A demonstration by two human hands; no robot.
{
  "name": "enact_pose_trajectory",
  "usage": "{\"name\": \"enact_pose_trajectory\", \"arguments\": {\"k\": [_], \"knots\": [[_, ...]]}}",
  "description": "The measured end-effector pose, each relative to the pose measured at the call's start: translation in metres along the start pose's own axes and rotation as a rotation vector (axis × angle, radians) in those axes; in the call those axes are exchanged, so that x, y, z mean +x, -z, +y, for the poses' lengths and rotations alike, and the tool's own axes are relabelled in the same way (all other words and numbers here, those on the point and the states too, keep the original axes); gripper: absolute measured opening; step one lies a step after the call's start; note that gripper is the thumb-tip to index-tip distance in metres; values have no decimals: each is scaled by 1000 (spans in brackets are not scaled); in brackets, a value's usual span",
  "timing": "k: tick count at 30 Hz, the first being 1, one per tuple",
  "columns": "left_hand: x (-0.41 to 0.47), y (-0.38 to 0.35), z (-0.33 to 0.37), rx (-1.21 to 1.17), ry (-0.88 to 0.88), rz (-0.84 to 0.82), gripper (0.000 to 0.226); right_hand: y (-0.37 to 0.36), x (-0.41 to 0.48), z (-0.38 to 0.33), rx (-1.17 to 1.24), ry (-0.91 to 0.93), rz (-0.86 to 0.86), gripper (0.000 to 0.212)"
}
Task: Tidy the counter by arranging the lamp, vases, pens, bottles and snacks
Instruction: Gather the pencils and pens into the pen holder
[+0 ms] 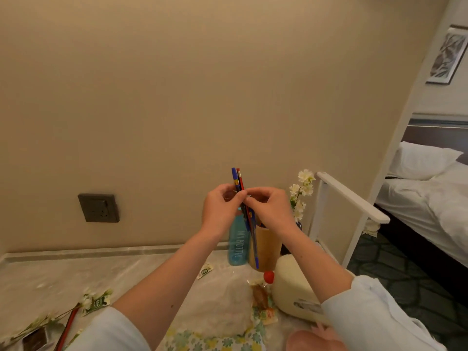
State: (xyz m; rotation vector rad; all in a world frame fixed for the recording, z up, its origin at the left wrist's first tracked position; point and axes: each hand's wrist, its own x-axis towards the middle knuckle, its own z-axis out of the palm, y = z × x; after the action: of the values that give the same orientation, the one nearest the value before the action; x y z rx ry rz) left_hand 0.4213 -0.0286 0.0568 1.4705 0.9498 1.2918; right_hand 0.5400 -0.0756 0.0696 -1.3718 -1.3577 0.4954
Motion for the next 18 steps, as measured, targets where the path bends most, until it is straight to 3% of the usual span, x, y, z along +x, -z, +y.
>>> {"name": "enact_pose_trajectory", "arguments": {"k": [5, 10, 15, 18], "knots": [[21, -16, 26, 41, -157, 47, 10, 24, 24, -19, -200, 201, 243, 8], [32, -30, 13, 156, -178, 50, 6, 38, 36, -12, -369, 420, 407, 8], [29, -43, -14, 274, -151, -7, 8, 35, 36, 25, -475, 481, 413, 8], [29, -46, -36, 375, -126, -58, 9, 31, 30, 54, -512, 424, 365, 9]]}}
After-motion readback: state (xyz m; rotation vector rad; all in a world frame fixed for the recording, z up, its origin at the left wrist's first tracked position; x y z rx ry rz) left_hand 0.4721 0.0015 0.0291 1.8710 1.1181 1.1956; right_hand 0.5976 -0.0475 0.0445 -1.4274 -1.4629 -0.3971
